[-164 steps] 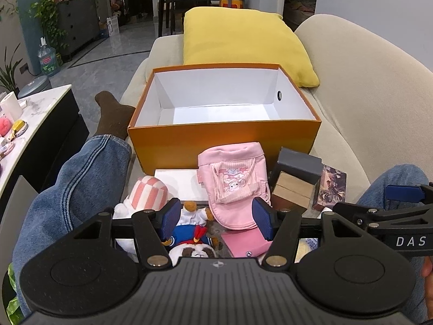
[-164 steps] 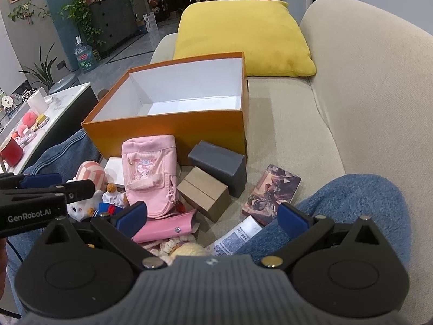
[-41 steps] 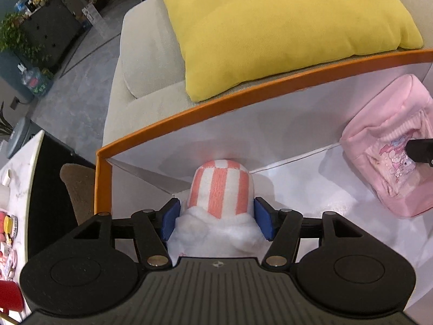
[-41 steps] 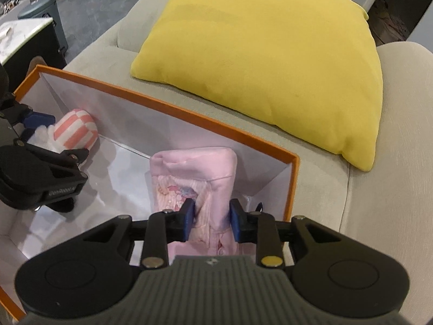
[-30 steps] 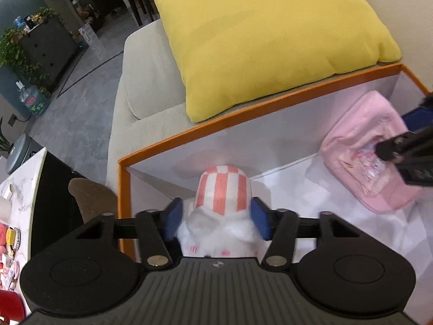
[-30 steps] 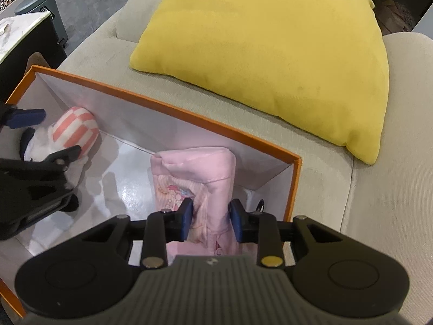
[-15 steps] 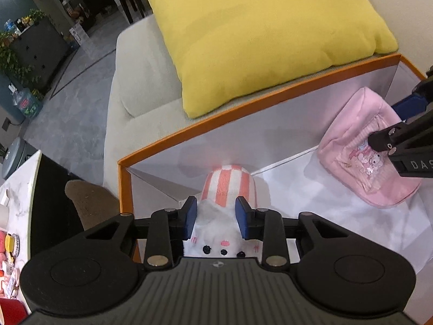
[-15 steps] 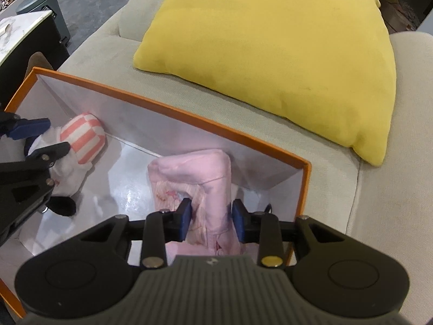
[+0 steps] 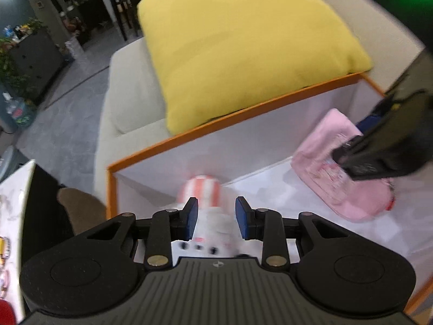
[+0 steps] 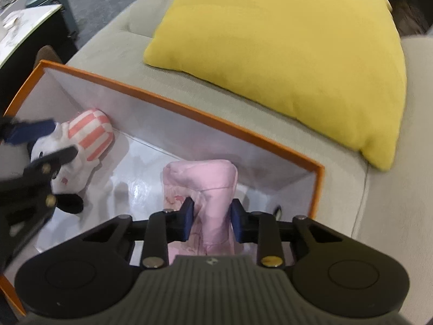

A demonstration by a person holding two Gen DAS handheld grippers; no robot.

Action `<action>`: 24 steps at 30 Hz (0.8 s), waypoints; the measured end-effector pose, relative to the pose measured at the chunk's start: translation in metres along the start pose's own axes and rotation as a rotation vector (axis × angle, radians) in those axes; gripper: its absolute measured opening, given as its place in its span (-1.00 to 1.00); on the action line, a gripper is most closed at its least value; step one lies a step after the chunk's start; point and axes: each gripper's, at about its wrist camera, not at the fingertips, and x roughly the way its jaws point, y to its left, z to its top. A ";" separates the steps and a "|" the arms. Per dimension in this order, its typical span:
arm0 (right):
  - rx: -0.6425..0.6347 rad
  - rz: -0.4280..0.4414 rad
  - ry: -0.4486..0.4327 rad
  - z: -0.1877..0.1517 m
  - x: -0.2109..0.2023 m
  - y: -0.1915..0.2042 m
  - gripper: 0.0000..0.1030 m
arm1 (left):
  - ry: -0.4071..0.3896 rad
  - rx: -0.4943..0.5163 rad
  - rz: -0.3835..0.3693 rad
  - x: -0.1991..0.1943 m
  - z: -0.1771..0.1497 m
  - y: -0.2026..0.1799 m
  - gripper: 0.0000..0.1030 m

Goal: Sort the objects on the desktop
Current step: 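Push the pink bag deeper into the box with the left tool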

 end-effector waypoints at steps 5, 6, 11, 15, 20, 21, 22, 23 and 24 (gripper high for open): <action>0.008 -0.144 0.036 0.002 -0.003 0.007 -0.40 | 0.003 0.006 -0.110 -0.002 0.003 -0.009 -0.31; 0.019 -0.149 0.055 0.004 -0.001 0.007 -0.39 | 0.006 0.010 -0.116 0.001 0.003 -0.010 -0.31; 0.037 -0.164 0.109 0.012 0.009 0.007 -0.39 | 0.053 -0.008 -0.209 0.024 0.007 -0.023 -0.34; 0.058 -0.152 0.130 0.012 0.008 -0.004 -0.40 | 0.012 -0.068 -0.324 0.033 0.014 -0.020 -0.34; 0.067 -0.106 0.131 0.015 0.006 -0.007 -0.37 | 0.003 -0.074 -0.375 0.040 0.011 -0.020 -0.42; 0.067 -0.092 0.129 0.015 0.006 -0.008 -0.36 | 0.011 -0.070 -0.371 0.043 0.009 -0.020 -0.48; 0.064 -0.080 0.128 0.015 0.005 -0.010 -0.37 | 0.013 -0.068 -0.371 0.045 0.006 -0.019 -0.50; 0.062 -0.067 0.126 0.015 0.005 -0.011 -0.37 | 0.016 -0.066 -0.377 0.048 0.005 -0.019 -0.54; 0.062 -0.056 0.125 0.015 0.004 -0.013 -0.37 | 0.023 -0.066 -0.384 0.050 0.004 -0.020 -0.58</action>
